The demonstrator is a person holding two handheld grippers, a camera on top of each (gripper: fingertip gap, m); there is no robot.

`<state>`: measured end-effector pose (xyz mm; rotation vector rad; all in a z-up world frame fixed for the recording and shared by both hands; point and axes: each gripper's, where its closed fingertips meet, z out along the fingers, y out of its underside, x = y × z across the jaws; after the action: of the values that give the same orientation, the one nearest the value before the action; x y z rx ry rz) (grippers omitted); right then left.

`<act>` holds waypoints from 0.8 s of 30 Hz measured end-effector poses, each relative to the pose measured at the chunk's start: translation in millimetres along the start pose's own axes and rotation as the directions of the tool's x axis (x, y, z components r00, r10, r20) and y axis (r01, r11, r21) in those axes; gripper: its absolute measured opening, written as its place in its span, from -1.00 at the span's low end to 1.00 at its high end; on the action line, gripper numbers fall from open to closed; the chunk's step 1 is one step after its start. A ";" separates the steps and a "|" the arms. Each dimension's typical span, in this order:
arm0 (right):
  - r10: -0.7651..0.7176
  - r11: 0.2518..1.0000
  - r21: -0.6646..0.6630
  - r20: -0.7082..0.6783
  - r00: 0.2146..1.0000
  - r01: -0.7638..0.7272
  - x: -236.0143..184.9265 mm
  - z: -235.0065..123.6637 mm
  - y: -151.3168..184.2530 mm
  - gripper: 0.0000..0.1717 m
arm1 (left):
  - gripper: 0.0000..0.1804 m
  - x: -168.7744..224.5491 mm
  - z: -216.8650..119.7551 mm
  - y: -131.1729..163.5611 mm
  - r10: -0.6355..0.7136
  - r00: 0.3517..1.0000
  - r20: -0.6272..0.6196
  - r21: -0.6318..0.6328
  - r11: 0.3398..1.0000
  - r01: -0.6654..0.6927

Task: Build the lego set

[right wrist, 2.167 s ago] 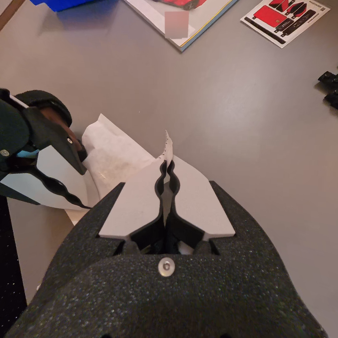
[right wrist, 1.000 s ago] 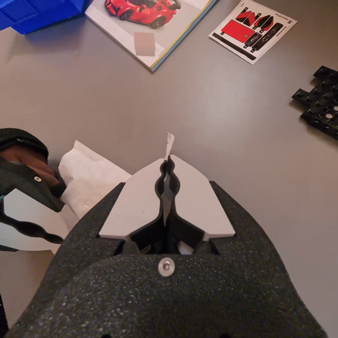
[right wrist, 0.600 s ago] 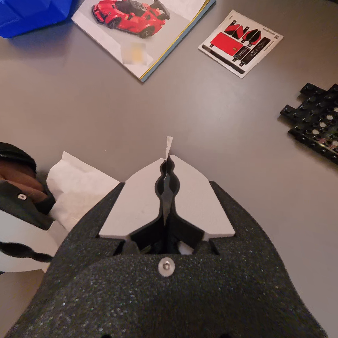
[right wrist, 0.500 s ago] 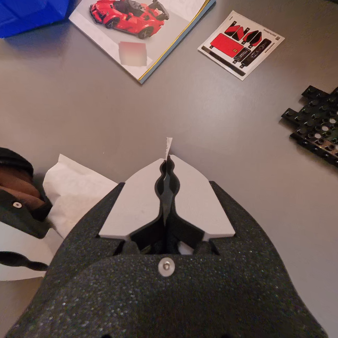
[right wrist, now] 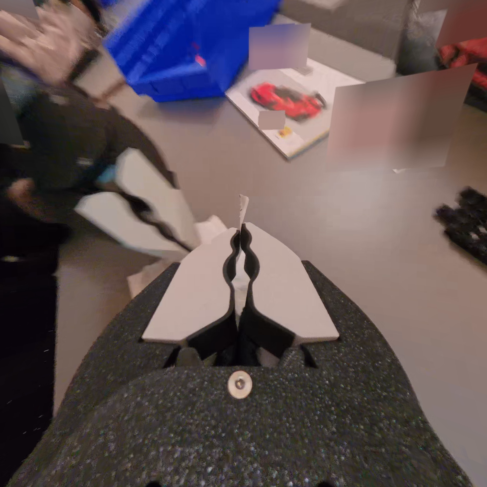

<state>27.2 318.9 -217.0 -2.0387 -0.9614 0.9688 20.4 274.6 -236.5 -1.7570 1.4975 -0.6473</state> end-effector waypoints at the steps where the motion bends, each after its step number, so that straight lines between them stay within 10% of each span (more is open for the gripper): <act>1: -0.025 0.998 0.058 0.052 0.998 0.022 -14.4 -6.8 -10.2 -1.00 | -1.00 -5.0 0.4 -0.5 -0.004 1.000 0.024 -0.003 1.000 0.004; 12: -0.234 0.970 0.131 0.275 0.932 0.205 -88.7 -27.3 -26.8 -1.00 | -1.00 6.1 -38.2 -37.4 0.083 0.997 -0.010 0.308 0.948 -0.076; 17: -0.155 0.976 0.187 0.239 0.959 0.112 -73.4 -48.3 9.8 -1.00 | -1.00 20.4 15.7 -19.0 0.125 0.984 -0.128 0.089 0.989 -0.115; 24: -0.110 0.972 0.223 0.151 0.982 0.074 -61.7 -75.0 56.2 -1.00 | -1.00 56.9 50.0 -23.7 0.157 0.943 -0.293 0.101 0.986 -0.132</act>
<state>79.9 220.7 -204.5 -1.7405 -0.9799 1.1501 84.4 230.5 -252.8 -1.5202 1.7599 -0.9159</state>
